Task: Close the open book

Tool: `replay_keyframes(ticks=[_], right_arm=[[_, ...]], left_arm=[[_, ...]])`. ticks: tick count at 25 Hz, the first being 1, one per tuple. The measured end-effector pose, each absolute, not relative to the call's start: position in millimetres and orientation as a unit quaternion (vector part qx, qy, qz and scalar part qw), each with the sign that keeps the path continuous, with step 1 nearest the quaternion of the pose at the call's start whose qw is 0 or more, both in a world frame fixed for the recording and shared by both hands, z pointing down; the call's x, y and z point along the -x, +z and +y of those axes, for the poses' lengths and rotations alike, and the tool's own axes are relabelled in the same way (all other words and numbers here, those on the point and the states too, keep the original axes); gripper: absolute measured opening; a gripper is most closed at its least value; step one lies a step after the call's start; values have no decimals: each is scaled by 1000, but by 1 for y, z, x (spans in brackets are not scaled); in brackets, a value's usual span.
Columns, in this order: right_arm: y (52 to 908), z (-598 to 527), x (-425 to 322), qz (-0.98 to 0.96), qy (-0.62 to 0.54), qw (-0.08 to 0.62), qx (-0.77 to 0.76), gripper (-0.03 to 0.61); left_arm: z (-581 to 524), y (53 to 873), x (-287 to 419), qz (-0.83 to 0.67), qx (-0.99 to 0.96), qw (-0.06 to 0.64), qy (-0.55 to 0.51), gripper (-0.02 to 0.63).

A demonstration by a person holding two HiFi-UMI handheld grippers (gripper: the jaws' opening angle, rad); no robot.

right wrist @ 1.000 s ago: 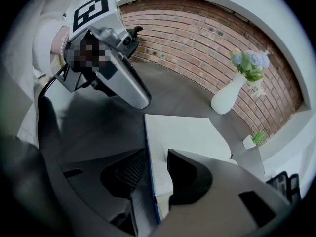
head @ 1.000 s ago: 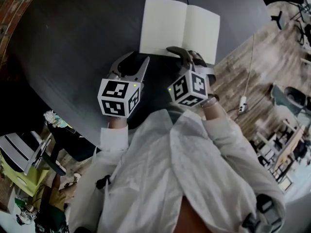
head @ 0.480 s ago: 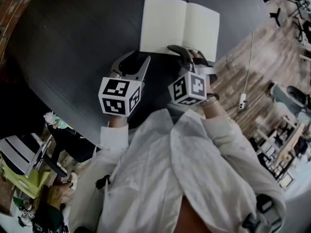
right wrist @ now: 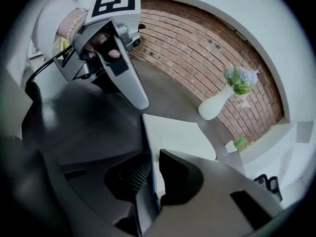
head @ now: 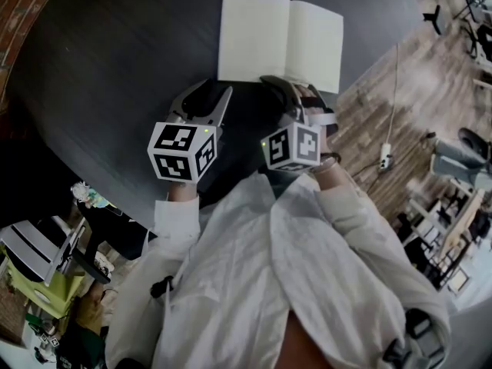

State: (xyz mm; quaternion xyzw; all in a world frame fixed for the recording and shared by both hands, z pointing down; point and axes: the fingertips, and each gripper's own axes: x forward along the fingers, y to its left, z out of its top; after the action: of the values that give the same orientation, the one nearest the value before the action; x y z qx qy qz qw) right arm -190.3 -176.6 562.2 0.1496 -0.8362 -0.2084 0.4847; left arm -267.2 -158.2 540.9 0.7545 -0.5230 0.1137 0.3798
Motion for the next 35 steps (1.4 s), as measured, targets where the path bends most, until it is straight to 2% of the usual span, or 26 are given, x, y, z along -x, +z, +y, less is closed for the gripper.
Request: replay_keyframes(ticks=[14, 28, 35], right_arm=[[546, -177, 170, -870, -157, 438, -162, 34], [534, -178, 154, -888, -118, 403, -187, 25], [526, -183, 146, -896, -96, 387, -195, 21]], left_arm=[[-169, 528, 255, -528, -723, 445, 12, 153], [-179, 532, 231, -489, -706, 511, -43, 153], [-189, 521, 219, -484, -713, 504, -61, 113]])
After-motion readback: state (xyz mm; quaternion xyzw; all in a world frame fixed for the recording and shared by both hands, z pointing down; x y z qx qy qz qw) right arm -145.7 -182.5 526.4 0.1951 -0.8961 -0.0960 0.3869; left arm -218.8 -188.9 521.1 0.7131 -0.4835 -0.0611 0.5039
